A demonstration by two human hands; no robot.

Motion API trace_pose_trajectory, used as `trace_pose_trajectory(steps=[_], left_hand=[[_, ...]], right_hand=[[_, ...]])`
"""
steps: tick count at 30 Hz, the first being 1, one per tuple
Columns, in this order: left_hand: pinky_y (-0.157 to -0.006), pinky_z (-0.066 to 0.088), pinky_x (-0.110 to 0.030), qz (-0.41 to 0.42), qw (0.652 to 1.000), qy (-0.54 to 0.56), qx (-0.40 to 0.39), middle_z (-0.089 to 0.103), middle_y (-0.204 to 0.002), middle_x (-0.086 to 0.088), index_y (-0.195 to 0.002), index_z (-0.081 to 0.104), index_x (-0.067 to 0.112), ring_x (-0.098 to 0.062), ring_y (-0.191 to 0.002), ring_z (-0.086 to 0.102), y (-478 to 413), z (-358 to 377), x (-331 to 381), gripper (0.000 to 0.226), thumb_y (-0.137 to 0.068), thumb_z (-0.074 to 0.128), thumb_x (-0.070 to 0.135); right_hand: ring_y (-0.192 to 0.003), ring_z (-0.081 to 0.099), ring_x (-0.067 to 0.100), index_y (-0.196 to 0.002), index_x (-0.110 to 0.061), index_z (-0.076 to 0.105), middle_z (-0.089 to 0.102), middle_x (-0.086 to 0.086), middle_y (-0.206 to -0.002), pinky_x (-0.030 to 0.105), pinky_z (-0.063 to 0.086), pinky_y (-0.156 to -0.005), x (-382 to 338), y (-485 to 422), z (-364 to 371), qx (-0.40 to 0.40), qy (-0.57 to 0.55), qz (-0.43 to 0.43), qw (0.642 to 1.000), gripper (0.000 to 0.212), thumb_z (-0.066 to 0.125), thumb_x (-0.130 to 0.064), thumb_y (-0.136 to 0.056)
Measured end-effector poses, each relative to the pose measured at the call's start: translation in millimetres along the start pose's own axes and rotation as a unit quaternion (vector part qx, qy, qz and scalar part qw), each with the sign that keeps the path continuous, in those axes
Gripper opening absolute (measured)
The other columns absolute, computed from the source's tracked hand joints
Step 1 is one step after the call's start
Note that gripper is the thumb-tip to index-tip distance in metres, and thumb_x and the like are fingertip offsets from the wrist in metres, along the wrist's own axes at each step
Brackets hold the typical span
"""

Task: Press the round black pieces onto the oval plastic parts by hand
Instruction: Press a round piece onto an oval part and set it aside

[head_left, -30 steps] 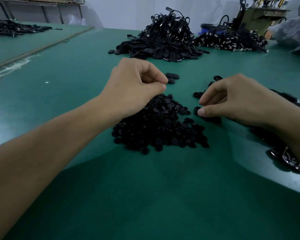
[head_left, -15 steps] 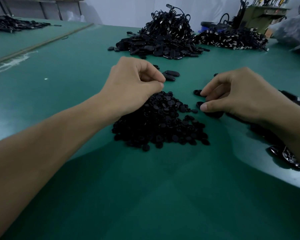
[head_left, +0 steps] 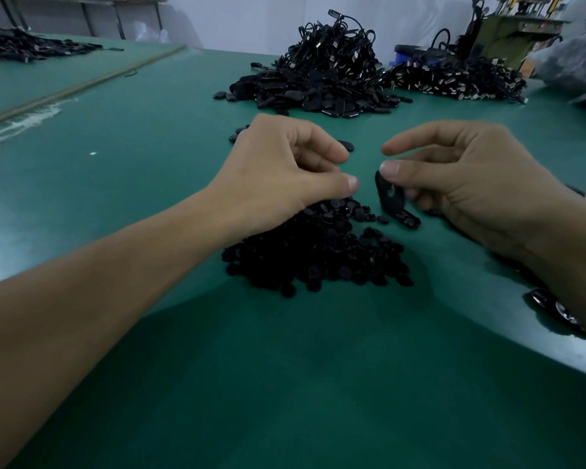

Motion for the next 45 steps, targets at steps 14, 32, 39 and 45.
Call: trace_pose_trajectory(steps=[14, 32, 39, 45], left_hand=[[-0.071, 0.056, -0.018, 0.01, 1.0, 0.005, -0.021, 0.077, -0.075, 0.007, -0.087, 0.076, 0.027, -0.001, -0.067, 0.068, -2, 5, -3, 0.012, -0.083, 0.081, 0.017], [-0.058, 0.047, -0.012, 0.044, 0.999, 0.009, 0.001, 0.071, -0.063, 0.012, -0.096, 0.077, 0.02, 0.005, -0.055, 0.058, -2, 3, 2, 0.008, -0.088, 0.077, 0.022], [-0.065, 0.06, -0.025, 0.016, 0.996, 0.05, 0.07, 0.075, -0.073, 0.005, -0.084, 0.078, 0.026, -0.01, -0.062, 0.066, -3, -9, 0, 0.007, -0.083, 0.082, 0.02], [-0.058, 0.052, -0.017, -0.016, 0.997, 0.061, 0.055, 0.076, -0.072, 0.003, -0.079, 0.074, 0.024, -0.009, -0.066, 0.07, -2, -7, -2, 0.009, -0.082, 0.083, 0.022]], right_hand=[[-0.071, 0.075, 0.019, -0.091, -0.011, 0.067, 0.077, 0.013, -0.082, 0.019, 0.057, -0.06, -4, 7, 16, -0.027, -0.048, 0.033, 0.998, 0.022, 0.074, -0.017, -0.071], [-0.072, 0.071, 0.002, -0.093, -0.027, 0.07, 0.075, -0.005, -0.076, 0.016, 0.055, -0.07, -13, 6, 8, 0.019, 0.244, -0.098, 0.965, 0.014, 0.074, -0.014, -0.09], [-0.06, 0.059, -0.016, -0.078, -0.029, 0.077, 0.067, -0.028, -0.063, -0.003, 0.036, -0.053, 3, 2, -1, -0.065, 0.403, -0.022, 0.913, 0.005, 0.081, -0.03, -0.081], [-0.058, 0.057, -0.015, -0.077, -0.027, 0.075, 0.062, -0.032, -0.058, 0.0, 0.037, -0.053, 10, -2, 8, -0.095, 0.399, -0.014, 0.912, 0.01, 0.077, -0.023, -0.086]])
Point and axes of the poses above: each hand's wrist, its own y-axis away from the middle knuckle, its own z-axis out of the palm, x = y × z, the point moved 6 cm from there along -y, towards the middle knuckle
